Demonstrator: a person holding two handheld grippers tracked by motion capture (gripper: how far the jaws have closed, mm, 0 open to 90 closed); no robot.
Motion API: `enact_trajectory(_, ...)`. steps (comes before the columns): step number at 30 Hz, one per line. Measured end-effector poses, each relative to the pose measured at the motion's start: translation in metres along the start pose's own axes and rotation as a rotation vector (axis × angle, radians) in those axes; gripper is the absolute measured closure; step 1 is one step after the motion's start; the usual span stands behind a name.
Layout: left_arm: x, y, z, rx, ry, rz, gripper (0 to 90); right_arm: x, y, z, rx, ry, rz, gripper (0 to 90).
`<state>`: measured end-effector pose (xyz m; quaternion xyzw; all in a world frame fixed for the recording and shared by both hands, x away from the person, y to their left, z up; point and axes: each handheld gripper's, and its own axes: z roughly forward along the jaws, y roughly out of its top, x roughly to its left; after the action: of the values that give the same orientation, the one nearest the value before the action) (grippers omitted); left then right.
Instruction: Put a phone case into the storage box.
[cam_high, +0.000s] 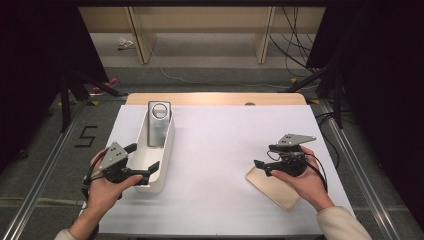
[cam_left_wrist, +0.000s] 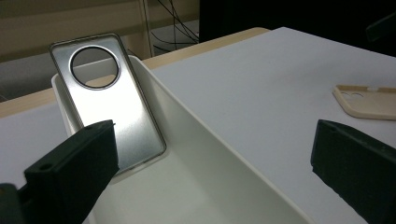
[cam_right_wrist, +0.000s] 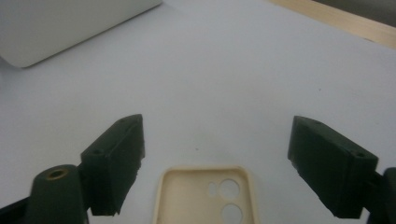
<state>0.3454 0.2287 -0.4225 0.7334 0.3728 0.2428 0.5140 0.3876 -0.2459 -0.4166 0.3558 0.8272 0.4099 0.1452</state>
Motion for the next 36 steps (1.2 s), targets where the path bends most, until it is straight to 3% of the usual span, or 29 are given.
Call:
enact_trajectory(5, -0.001, -0.002, 0.002, 0.012, -0.005, 0.000, 1.0, 0.002, -0.001, 0.004, 0.041, 0.010, -0.015, 34.9)
enact_trajectory(8, -0.001, -0.002, 0.003, 0.015, -0.006, -0.001, 1.2, 0.004, -0.001, 0.005, 0.082, 0.007, -0.034, 52.4)
enact_trajectory(12, -0.002, -0.003, 0.004, 0.022, -0.006, 0.002, 1.6, 0.002, -0.004, 0.012, 0.177, 0.013, -0.056, 74.9)
enact_trajectory(16, -0.001, -0.003, 0.005, 0.020, -0.006, -0.004, 1.9, -0.001, 0.000, 0.018, 0.244, 0.001, -0.051, 89.3)
enact_trajectory(28, -0.001, -0.003, 0.006, 0.025, -0.009, -0.004, 2.2, -0.008, 0.003, 0.042, 0.394, -0.016, -0.049, 90.0)
enact_trajectory(36, -0.001, -0.003, 0.005, 0.023, -0.009, -0.003, 2.4, -0.017, 0.001, 0.056, 0.455, -0.030, -0.040, 90.0)
